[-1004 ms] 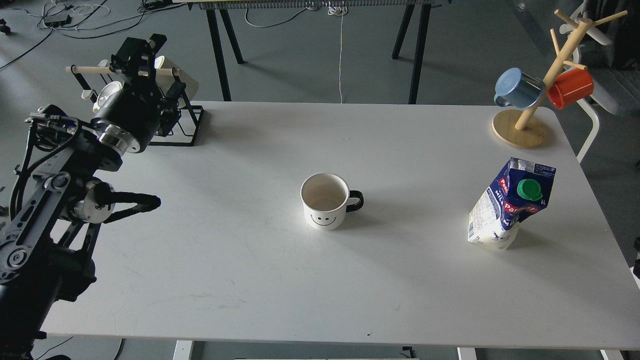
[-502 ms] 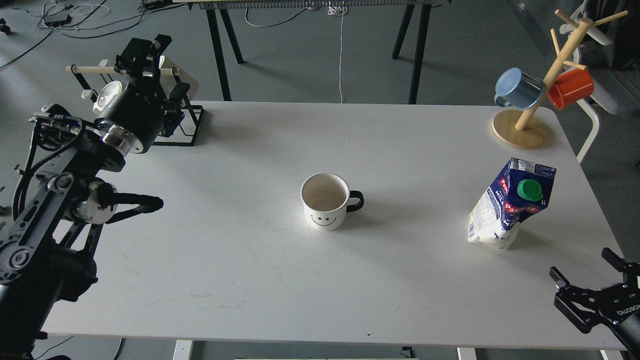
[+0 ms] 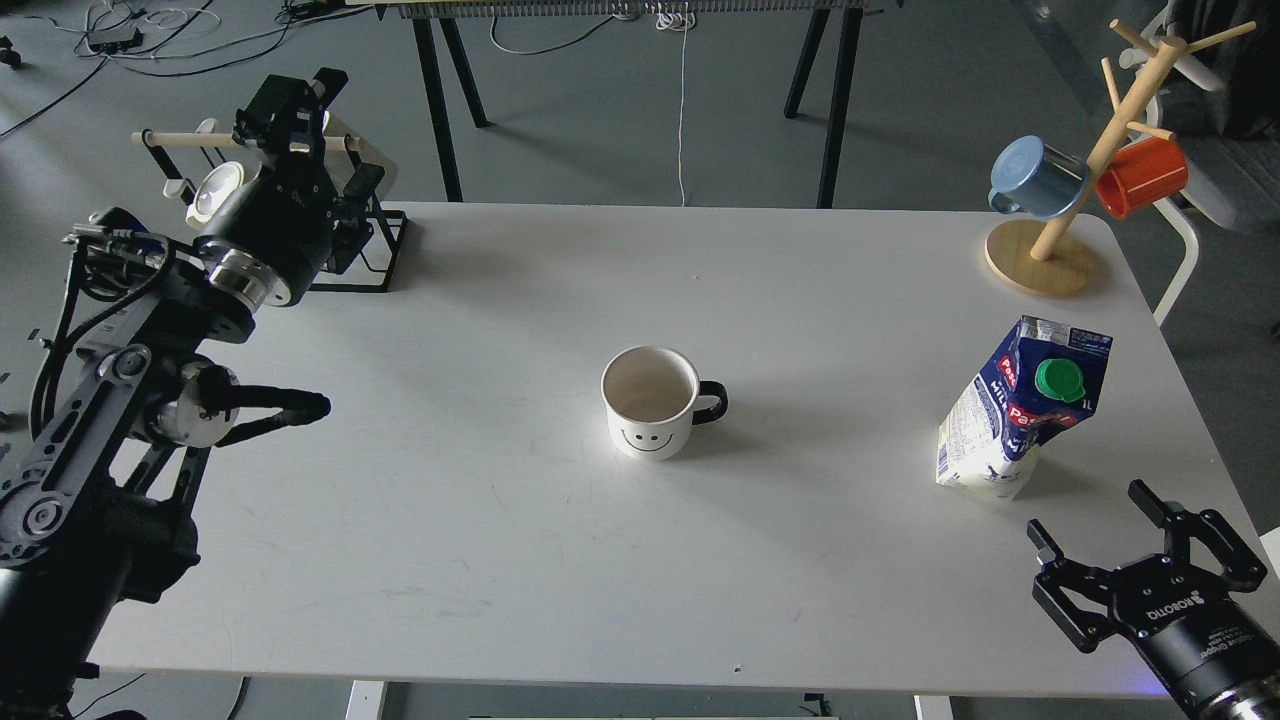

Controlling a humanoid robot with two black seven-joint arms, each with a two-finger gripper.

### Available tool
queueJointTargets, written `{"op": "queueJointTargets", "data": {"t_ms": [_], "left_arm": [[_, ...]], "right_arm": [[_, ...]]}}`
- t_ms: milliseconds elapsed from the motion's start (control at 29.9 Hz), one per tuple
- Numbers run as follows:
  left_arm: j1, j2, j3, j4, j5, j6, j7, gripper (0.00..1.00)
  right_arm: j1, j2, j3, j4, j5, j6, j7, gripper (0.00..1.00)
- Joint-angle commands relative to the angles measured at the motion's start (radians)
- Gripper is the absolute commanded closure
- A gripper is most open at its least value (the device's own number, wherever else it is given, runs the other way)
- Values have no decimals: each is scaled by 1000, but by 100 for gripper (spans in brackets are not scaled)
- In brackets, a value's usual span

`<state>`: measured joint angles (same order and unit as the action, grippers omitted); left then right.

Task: Place cup and milk with both arms
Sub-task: 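Bring the right gripper up to the milk carton's base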

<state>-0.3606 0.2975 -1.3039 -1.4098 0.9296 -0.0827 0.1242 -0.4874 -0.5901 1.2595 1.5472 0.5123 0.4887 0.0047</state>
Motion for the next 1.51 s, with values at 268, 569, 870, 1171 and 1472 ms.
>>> {"op": "queueJointTargets", "data": {"t_ms": [268, 569, 870, 1171, 1472], "left_arm": [[0, -5, -2, -1, 0, 0, 0, 1], [0, -1, -2, -1, 0, 0, -1, 1], [2, -1, -2, -1, 0, 0, -1, 1], [0, 6, -2, -1, 0, 0, -3, 1], [0, 8, -2, 0, 0, 1, -3, 1]], "right_arm": [[75, 102, -5, -29, -78, 0, 3, 1], [108, 174, -5, -64, -103, 0, 6, 2], [145, 223, -6, -119, -124, 0, 8, 2], [191, 294, -6, -162, -172, 0, 8, 2], [256, 306, -6, -222, -172, 0, 17, 3]]}}
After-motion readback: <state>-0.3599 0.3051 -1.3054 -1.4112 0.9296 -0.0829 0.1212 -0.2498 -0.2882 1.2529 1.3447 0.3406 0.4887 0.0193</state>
